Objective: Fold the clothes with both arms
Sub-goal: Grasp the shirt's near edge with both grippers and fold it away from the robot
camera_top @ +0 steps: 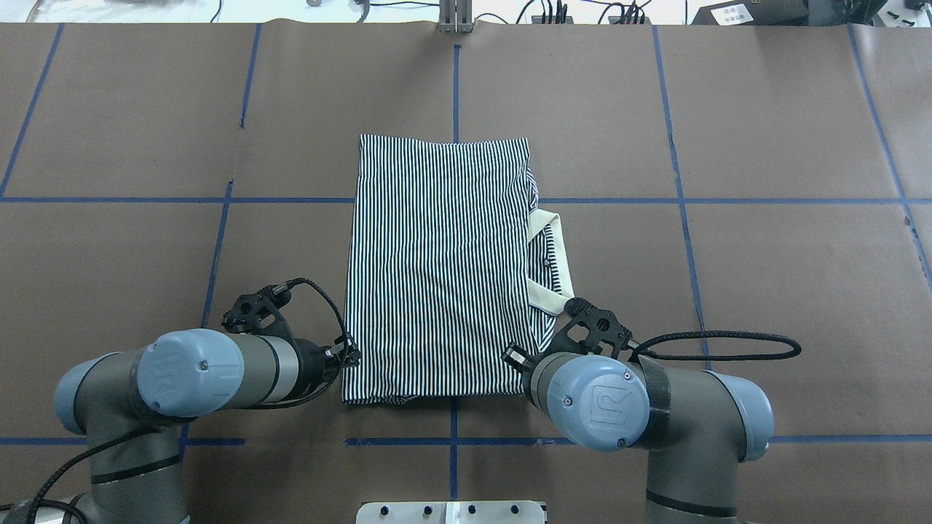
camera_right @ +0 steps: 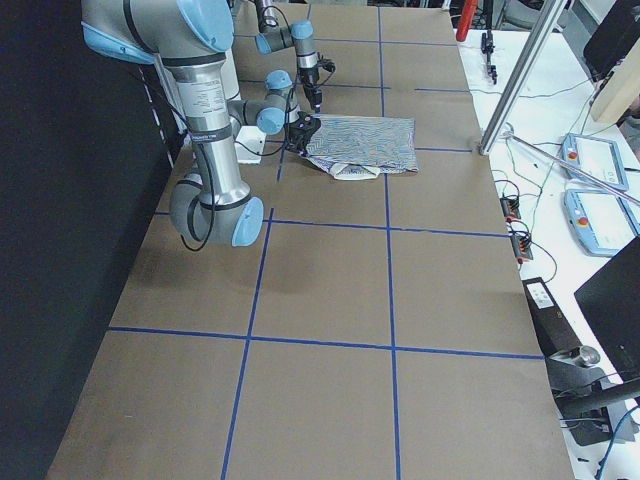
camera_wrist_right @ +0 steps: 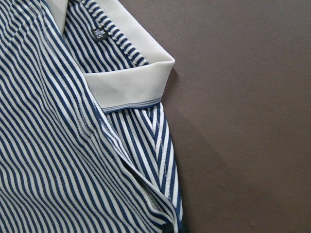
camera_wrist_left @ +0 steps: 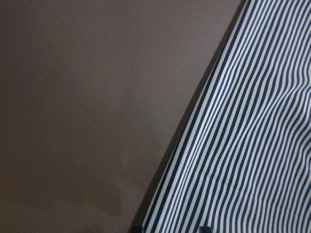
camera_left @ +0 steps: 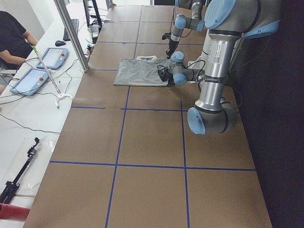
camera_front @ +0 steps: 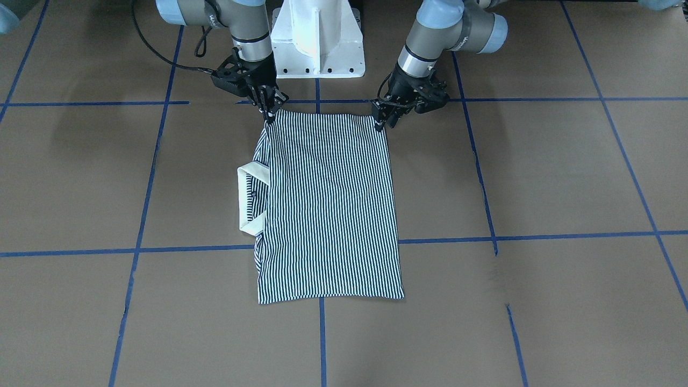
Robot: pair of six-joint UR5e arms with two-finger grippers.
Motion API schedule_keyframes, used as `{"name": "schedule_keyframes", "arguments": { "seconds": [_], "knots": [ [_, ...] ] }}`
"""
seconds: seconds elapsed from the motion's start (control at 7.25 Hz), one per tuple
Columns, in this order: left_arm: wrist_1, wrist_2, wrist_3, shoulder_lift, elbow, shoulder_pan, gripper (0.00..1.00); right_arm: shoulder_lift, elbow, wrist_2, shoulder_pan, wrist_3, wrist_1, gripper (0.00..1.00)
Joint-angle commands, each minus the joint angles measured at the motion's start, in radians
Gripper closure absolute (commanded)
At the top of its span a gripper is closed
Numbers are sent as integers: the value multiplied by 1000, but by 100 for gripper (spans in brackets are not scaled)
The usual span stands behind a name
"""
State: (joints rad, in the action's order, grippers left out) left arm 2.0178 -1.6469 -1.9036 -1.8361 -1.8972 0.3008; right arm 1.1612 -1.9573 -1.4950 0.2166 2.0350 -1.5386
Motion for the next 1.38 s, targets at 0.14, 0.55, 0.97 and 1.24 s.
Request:
{"name": "schedule_keyframes", "arguments": {
  "seconds": [0.14,0.55,0.97,1.24],
  "knots": [
    [-22,1,-8,0,0,-40,51,0,0,1,0,1,0,100],
    [-22,1,-8,-2,-2,-48,56,0,-2,1,0,1,0,100],
    [-22,1,-22,-5,-5,-52,100,2,-2,-2,1,-1,0,100],
    [-78,-4,-22,3,-133,-57,100,17,-47,-2,1,4,-8,100]
  ]
}}
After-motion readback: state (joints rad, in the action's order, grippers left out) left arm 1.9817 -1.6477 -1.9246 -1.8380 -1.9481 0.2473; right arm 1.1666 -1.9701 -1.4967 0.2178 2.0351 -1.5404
